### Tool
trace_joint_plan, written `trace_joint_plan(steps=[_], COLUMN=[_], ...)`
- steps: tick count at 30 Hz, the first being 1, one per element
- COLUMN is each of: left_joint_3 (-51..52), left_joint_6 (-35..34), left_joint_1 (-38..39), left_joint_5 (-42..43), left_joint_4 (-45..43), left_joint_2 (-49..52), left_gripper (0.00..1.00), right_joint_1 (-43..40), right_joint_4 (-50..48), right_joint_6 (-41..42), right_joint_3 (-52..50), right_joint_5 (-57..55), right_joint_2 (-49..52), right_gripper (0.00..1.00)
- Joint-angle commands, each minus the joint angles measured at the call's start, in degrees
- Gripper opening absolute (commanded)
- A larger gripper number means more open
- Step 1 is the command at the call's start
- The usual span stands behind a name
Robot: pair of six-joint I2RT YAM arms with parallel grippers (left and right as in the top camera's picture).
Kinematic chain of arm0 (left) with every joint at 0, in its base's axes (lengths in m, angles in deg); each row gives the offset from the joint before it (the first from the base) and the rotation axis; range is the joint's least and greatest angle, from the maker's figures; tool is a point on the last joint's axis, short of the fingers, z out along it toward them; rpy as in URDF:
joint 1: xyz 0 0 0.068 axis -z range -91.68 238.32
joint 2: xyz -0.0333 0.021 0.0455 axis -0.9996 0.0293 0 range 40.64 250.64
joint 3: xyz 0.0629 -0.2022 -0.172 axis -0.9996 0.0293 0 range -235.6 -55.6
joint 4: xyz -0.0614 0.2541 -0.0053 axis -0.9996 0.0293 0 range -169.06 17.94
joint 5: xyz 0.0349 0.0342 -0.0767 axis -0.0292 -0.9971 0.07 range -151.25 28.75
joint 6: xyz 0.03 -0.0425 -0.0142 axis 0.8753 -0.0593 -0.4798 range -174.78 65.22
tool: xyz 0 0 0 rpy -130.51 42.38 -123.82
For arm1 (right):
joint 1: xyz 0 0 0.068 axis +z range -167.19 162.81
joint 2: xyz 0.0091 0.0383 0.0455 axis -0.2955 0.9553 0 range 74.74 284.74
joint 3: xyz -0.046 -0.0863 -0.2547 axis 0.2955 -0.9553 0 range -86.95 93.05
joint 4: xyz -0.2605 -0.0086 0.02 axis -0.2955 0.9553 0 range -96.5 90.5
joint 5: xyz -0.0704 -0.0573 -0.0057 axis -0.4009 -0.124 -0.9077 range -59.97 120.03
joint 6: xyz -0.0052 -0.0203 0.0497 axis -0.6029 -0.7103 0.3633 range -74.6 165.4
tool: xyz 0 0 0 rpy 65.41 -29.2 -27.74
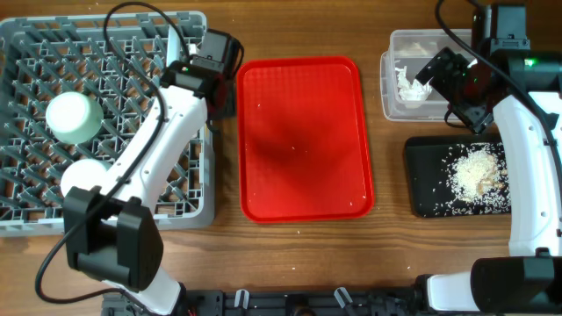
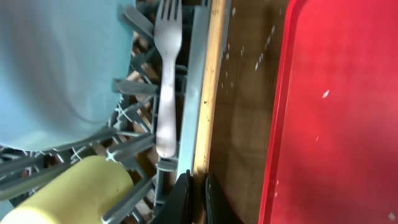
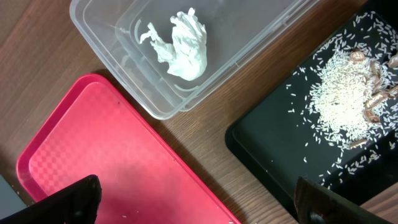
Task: Sort waste into correct bins and load items into the dishwasher rack
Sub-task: 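Carry the chopstick into the rack and release it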
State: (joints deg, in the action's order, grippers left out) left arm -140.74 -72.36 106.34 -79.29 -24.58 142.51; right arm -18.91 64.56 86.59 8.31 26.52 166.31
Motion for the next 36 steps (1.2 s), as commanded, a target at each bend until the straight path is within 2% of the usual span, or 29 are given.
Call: trace_joint_plan(steps=[1,13,23,26,28,31,32,33,34,35,36], left_joint_3=[-0.04,-0.04,0.17,0.17,0.17,0.17,0.17,0.17,0.17,0.17,0.17], left_joint_6=[0.9,0.68,0.44,0.44,0.39,-3.39,-5.16,-6.78,-7.52,-7.58,-7.67], left_joint_1=[-1.42,-2.08,-5.92,-5.44,-4.92,-4.22,-4.09,-3.98,-3.98,-3.98,-3.98], left_joint_5=[-0.61,-0.63,1.49,7.82,13.49,17.03,17.0,17.18,17.57,18.23,18.91], left_joint_4=[-2.78,-3.02,2.51,5.29,7.19,10.43,12.07,14.27,16.28,18.34,19.96], left_joint_2=[-4.52,-6.51,-6.51,-7.26,-8.57,-12.13,-14.19,-16.92,-19.26,-21.51,-23.34], left_gripper=[0.04,0.04,0.04,0.15,0.32,0.39,0.47,0.65,0.88,1.0,1.0], right_joint_1=[-0.13,-0.13,-0.13,-0.13,-0.13,-0.13,-0.13,-0.13,-0.13,-0.13,-0.13], right_joint_4=[-0.13,-0.13,-0.13,-0.13,-0.13,-0.13,-0.13,-0.13,-0.13,-0.13,-0.13], right_joint_6=[0.85,0.83,0.83,0.85,0.85,0.83,0.85,0.83,0.85,0.83,0.83], right_joint_3=[1.09,1.09,1.09,1.09,1.11,1.11,1.11,1.11,1.09,1.09,1.09], right_joint_5=[-1.16,-1.16,-1.16,-1.16,-1.16,-1.16,-1.16,-1.16,-1.16,-1.16,-1.16], right_joint_2=[-1.14,-1.14,-1.14,-1.14,-1.14,-1.14,-1.14,-1.14,-1.14,-1.14,-1.14], right_gripper=[1.0,1.0,1.0,1.0,1.0,1.0,1.0,1.0,1.0,1.0,1.0])
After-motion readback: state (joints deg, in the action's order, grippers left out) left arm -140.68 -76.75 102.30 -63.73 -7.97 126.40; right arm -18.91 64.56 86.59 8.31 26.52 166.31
